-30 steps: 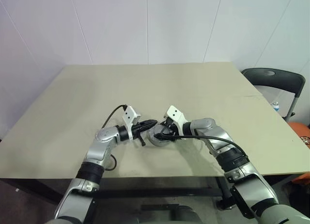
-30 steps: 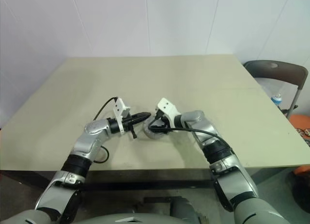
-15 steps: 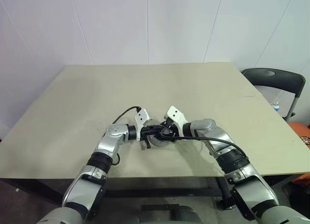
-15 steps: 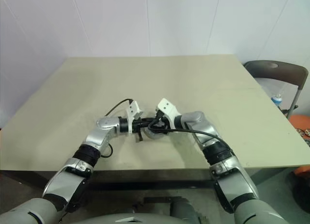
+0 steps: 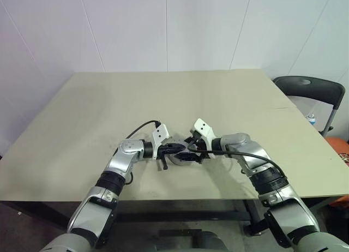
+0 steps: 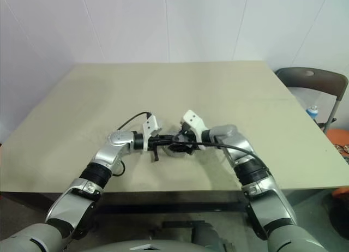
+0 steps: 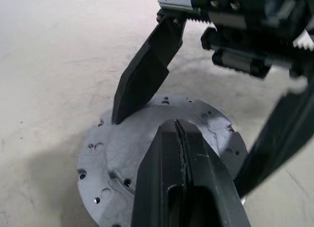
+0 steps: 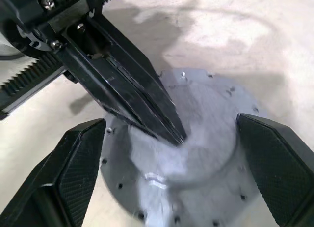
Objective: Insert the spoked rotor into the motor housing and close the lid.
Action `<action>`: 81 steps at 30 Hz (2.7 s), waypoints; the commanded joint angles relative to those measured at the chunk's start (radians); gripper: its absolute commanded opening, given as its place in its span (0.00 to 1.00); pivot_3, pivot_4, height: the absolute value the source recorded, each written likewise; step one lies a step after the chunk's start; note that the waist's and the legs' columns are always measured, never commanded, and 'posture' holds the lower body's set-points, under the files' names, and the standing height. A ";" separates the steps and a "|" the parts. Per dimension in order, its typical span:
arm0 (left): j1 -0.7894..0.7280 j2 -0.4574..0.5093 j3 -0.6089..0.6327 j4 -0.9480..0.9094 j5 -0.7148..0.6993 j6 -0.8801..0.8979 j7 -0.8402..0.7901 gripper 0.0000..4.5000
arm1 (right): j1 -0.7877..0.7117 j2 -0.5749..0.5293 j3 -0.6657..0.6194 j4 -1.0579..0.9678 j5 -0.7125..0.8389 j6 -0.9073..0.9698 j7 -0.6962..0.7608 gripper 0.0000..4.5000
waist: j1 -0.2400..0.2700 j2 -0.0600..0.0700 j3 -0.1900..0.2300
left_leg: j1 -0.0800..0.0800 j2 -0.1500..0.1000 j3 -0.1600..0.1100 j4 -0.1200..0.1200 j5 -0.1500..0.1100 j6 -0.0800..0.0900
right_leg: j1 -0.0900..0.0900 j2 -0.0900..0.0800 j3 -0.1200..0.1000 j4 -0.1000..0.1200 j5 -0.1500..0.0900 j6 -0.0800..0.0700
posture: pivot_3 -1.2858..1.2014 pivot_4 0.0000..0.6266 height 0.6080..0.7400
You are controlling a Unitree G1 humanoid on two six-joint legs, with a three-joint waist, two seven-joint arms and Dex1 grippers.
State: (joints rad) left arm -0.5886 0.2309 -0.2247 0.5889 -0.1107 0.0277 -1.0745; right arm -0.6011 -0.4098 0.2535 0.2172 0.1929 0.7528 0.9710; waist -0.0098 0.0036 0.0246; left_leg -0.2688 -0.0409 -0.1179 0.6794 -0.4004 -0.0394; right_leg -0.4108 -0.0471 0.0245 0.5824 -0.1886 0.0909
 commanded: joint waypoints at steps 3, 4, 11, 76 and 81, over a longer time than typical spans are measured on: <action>0.004 0.021 -0.027 0.009 0.036 0.005 -0.014 0.00 | 0.003 -0.072 -0.081 -0.024 0.101 0.172 0.047 1.00 | 0.000 0.000 0.000 | -0.001 0.000 0.000 0.000 -0.001 0.001 | -0.001 0.000 0.000 -0.001 0.000 0.000 | 0.52 0.00 1.00; 0.003 0.021 -0.027 0.009 0.036 0.003 -0.015 0.00 | 0.007 -0.087 -0.092 -0.031 0.118 0.210 0.049 1.00 | 0.000 0.001 0.001 | -0.001 0.000 0.000 0.000 -0.001 0.002 | -0.001 0.000 0.000 -0.001 0.000 0.000 | 0.52 0.00 1.00; -0.005 0.018 -0.033 0.017 0.048 -0.038 -0.016 0.00 | 0.004 -0.152 -0.139 -0.050 0.205 0.494 0.011 1.00 | 0.002 0.002 0.003 | -0.007 0.000 0.000 0.000 -0.001 0.002 | -0.006 0.000 0.001 -0.001 0.000 0.000 | 0.52 0.00 1.00; -0.208 0.017 0.184 0.185 -0.013 -0.172 0.189 0.00 | -0.168 0.429 -0.548 0.356 0.301 0.564 -0.505 0.28 | -0.089 0.000 0.002 | -0.001 0.001 -0.004 -0.013 0.002 -0.004 | -0.032 0.017 0.024 0.012 0.014 -0.009 | 0.52 0.00 1.00; -0.219 -0.014 0.298 0.133 -0.141 -0.048 0.232 0.00 | -0.154 0.422 -0.526 0.346 0.302 0.558 -0.502 0.27 | -0.090 0.000 0.002 | -0.001 0.001 -0.004 -0.013 0.002 -0.004 | -0.032 0.017 0.024 0.012 0.014 -0.009 | 0.52 0.00 1.00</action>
State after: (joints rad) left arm -0.7952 0.2178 0.0354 0.7686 -0.1980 -0.0639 -0.8448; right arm -0.7642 0.0025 -0.3193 0.5553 0.5056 1.3028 0.4845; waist -0.0996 0.0031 0.0264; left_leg -0.2703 -0.0398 -0.1211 0.6661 -0.3985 -0.0435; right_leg -0.4431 -0.0305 0.0492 0.5941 -0.1747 0.0824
